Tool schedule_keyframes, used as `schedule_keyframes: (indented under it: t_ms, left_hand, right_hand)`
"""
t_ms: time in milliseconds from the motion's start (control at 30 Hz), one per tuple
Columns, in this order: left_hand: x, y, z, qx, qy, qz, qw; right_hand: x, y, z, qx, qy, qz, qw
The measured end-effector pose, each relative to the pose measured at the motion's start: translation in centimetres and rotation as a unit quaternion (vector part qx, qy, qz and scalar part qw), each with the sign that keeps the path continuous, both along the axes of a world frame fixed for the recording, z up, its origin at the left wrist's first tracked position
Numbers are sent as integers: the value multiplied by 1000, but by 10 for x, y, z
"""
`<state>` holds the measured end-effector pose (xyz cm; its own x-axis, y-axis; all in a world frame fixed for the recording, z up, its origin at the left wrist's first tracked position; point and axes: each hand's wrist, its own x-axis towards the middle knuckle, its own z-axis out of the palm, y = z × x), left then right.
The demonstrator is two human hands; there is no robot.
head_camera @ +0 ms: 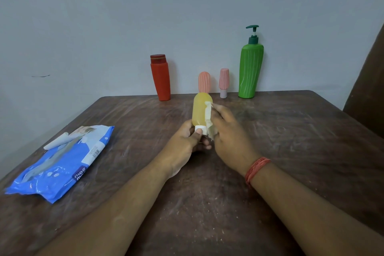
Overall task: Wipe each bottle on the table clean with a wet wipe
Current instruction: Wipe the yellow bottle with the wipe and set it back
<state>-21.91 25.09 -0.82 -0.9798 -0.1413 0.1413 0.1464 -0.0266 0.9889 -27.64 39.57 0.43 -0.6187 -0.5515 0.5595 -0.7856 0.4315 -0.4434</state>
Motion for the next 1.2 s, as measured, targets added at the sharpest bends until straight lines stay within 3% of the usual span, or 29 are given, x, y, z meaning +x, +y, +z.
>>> schedule_keyframes:
  t_ms: [133, 233, 400, 567, 767, 933, 1067, 1200]
  left_hand:
    - [-1, -6, 0, 68, 11, 33, 997]
    - [-3, -10, 0, 64, 9, 42, 997]
    - [-2, -5, -4, -52, 3, 12, 999]
    - [1, -3, -4, -218, -9, -7, 976]
    - [-1, -8, -2, -44, 0, 57, 997]
    - [-1, -8, -1, 16, 10, 64, 998]
    - [-2, -8, 0, 16, 10, 52, 998]
    - [0, -7, 0, -40, 3, 20, 999]
  right_hand:
    - [9, -1, -6, 23, -8, 56, 998]
    - [13, -5, -10, 26, -7, 49, 998]
    - [1, -3, -4, -15, 15, 2, 1000]
    - [-13, 5, 1, -41, 35, -68, 996]
    - [7, -1, -11, 29, 20, 27, 999]
    - [7, 0, -8, 8, 0, 50, 999]
    - [10, 2, -8, -3, 6, 61, 998]
    - [4, 2, -4, -21, 33, 4, 999]
